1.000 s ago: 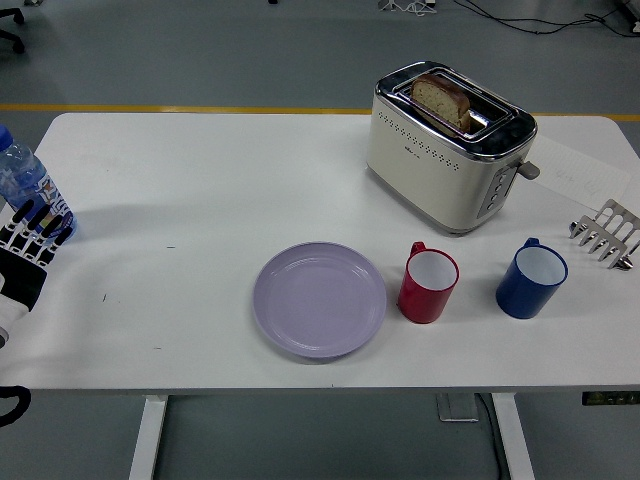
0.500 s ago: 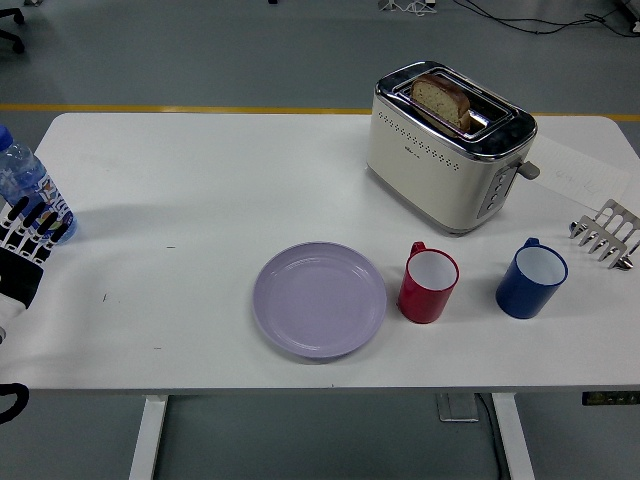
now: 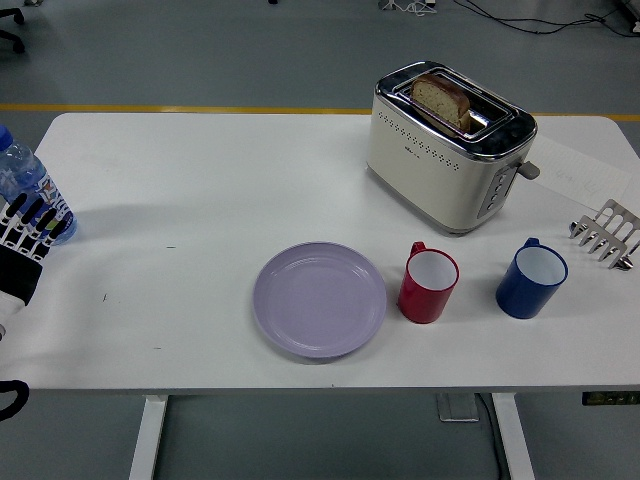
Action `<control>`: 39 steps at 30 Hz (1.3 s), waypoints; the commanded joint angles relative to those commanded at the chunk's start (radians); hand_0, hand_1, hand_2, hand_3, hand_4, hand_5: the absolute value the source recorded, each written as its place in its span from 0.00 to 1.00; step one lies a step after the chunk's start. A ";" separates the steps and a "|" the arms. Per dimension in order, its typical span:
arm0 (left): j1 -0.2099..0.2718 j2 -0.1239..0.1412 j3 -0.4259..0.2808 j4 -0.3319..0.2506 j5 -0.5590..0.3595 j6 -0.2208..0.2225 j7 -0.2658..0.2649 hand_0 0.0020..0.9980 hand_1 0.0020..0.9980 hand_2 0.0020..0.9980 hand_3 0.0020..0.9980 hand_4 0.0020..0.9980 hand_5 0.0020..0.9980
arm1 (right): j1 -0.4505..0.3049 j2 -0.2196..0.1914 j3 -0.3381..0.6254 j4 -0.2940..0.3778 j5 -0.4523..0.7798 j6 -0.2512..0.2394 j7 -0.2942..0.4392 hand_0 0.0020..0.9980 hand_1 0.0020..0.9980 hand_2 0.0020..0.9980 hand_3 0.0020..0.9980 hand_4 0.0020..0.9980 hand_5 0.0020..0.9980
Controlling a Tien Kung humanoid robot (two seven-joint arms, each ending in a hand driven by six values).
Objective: Push plate across desktop
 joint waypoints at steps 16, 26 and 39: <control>-0.002 -0.001 -0.007 0.002 -0.003 -0.001 -0.003 0.67 0.70 0.69 0.66 0.55 1.00 | 0.004 -0.001 0.000 0.000 0.000 -0.001 -0.001 0.53 0.51 0.63 0.56 0.26 0.21; -0.001 -0.002 -0.006 0.004 -0.006 0.000 -0.004 0.67 0.70 0.69 0.66 0.55 1.00 | 0.004 -0.002 -0.001 0.000 -0.002 0.000 -0.001 0.53 0.51 0.63 0.56 0.26 0.21; -0.003 -0.002 -0.008 0.005 -0.009 -0.001 -0.005 0.67 0.70 0.69 0.66 0.56 1.00 | 0.005 -0.001 0.000 0.000 -0.003 0.000 -0.001 0.53 0.51 0.63 0.56 0.26 0.21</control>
